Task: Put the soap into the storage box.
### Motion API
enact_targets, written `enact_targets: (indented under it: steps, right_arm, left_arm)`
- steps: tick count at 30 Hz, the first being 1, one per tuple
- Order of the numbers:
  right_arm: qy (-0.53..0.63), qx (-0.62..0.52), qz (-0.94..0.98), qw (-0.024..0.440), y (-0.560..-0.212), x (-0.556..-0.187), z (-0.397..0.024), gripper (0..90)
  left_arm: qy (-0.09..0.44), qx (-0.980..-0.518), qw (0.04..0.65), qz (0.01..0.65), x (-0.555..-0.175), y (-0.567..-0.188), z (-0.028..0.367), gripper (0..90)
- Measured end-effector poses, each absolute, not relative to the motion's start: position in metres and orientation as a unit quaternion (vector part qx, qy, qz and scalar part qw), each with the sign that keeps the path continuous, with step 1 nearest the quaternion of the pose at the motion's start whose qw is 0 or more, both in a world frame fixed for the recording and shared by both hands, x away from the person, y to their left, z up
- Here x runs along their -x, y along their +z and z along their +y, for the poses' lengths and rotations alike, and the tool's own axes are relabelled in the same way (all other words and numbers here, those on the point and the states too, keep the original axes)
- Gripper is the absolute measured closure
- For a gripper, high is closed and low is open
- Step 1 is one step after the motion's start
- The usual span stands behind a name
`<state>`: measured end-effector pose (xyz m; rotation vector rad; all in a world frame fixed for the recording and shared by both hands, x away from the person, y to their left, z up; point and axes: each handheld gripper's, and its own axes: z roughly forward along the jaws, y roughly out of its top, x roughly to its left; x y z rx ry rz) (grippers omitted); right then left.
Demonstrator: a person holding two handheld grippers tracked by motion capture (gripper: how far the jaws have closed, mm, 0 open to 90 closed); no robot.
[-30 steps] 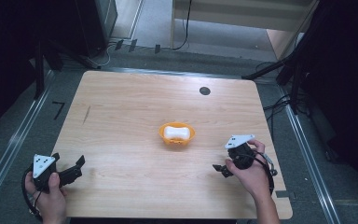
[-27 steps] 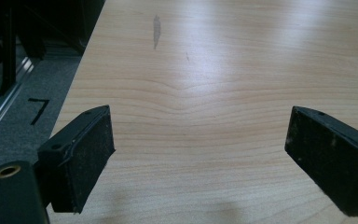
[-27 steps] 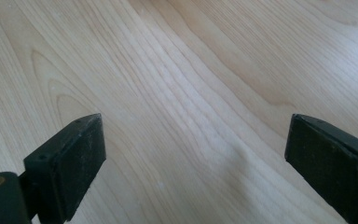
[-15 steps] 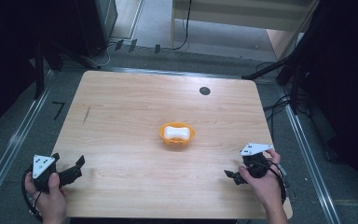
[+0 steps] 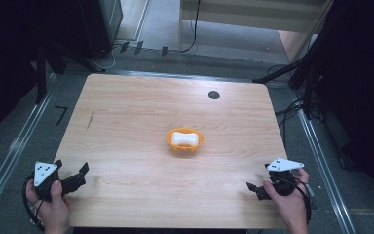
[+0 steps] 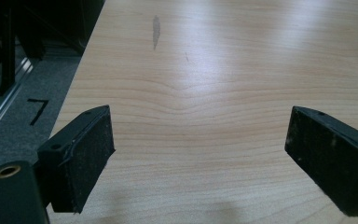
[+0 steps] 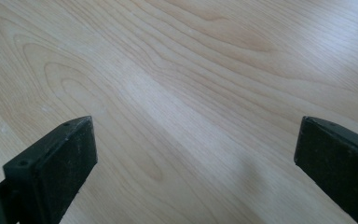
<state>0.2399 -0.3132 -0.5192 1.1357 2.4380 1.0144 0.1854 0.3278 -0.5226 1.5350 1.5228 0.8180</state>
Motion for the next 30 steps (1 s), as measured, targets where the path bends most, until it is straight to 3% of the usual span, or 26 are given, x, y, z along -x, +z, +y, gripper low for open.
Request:
enact_targets:
  steps: [30]
  right_arm:
    - [0.424,-0.479,0.747,0.182,-0.544,-0.193,-0.371,0.0]
  left_arm:
    - [0.33,-0.614,0.396,0.597,-0.185,-0.523,0.326,8.3]
